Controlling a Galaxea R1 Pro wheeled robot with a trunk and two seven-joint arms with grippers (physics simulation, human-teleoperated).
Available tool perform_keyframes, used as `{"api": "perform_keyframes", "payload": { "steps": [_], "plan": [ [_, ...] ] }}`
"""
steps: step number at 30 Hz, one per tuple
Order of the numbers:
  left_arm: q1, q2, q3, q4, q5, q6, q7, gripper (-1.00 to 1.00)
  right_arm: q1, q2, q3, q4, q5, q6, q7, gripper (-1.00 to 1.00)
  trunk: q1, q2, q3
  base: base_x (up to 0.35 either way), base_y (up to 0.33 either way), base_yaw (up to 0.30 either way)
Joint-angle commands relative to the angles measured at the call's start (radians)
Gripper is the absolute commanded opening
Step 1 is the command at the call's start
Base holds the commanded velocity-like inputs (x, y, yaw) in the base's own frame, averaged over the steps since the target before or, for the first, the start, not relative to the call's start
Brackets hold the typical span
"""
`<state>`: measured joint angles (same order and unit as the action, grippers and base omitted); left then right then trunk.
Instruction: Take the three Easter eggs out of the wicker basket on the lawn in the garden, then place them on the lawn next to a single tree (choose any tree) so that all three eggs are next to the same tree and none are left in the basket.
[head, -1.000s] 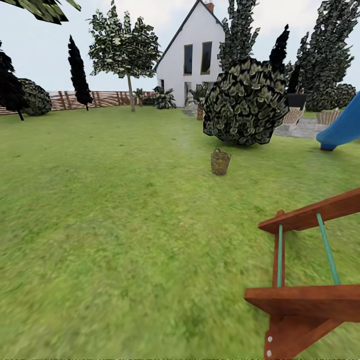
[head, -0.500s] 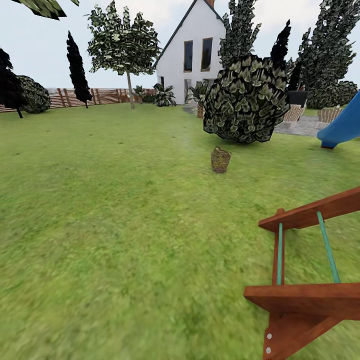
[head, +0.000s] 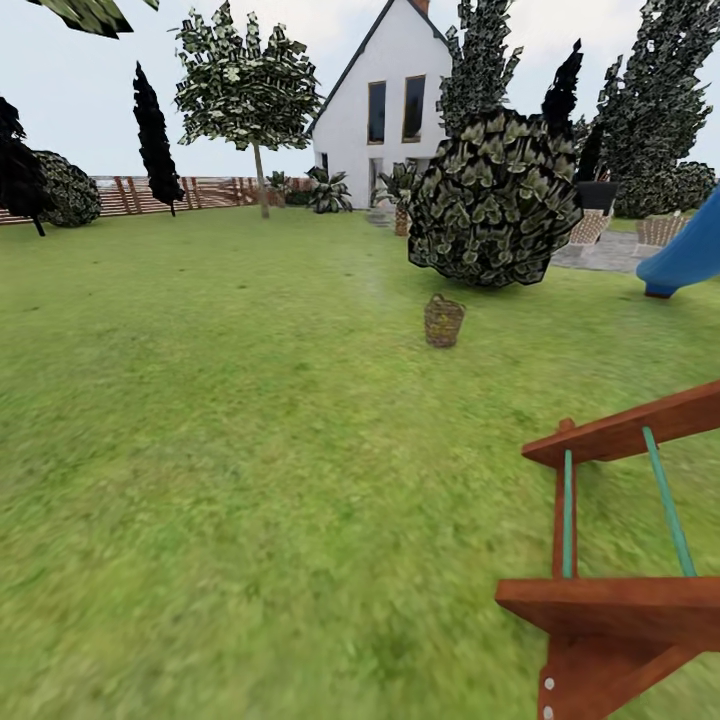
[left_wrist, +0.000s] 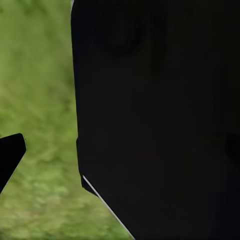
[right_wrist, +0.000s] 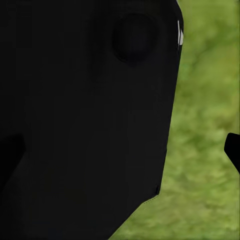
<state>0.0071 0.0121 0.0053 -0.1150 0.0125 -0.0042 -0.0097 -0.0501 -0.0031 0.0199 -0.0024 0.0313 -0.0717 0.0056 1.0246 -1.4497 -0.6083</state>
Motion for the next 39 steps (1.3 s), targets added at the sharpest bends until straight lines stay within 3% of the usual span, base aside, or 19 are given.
{"api": "perform_keyframes", "payload": {
  "steps": [1, 13, 39],
  "plan": [
    [0.001, 0.0, 0.001, -0.002, 0.001, 0.0, -0.001, 1.0, -0.001, 0.0, 0.002, 0.001, 0.003, -0.003, 0.001, 1.0, 0.0, 0.0, -0.001, 0.226, 0.183, 0.0],
    [0.001, -0.001, 0.001, -0.002, 0.001, 0.0, -0.001, 1.0, -0.001, -0.002, 0.002, 0.001, 0.002, -0.003, 0.002, 1.0, 0.0, 0.0, -0.001, 0.239, 0.19, -0.034],
    [0.001, -0.001, -0.001, -0.002, 0.001, 0.0, -0.001, 1.0, -0.001, 0.001, 0.002, 0.003, 0.003, -0.003, 0.004, 1.0, 0.0, 0.0, -0.001, 0.243, 0.192, -0.256]
  ]
}}
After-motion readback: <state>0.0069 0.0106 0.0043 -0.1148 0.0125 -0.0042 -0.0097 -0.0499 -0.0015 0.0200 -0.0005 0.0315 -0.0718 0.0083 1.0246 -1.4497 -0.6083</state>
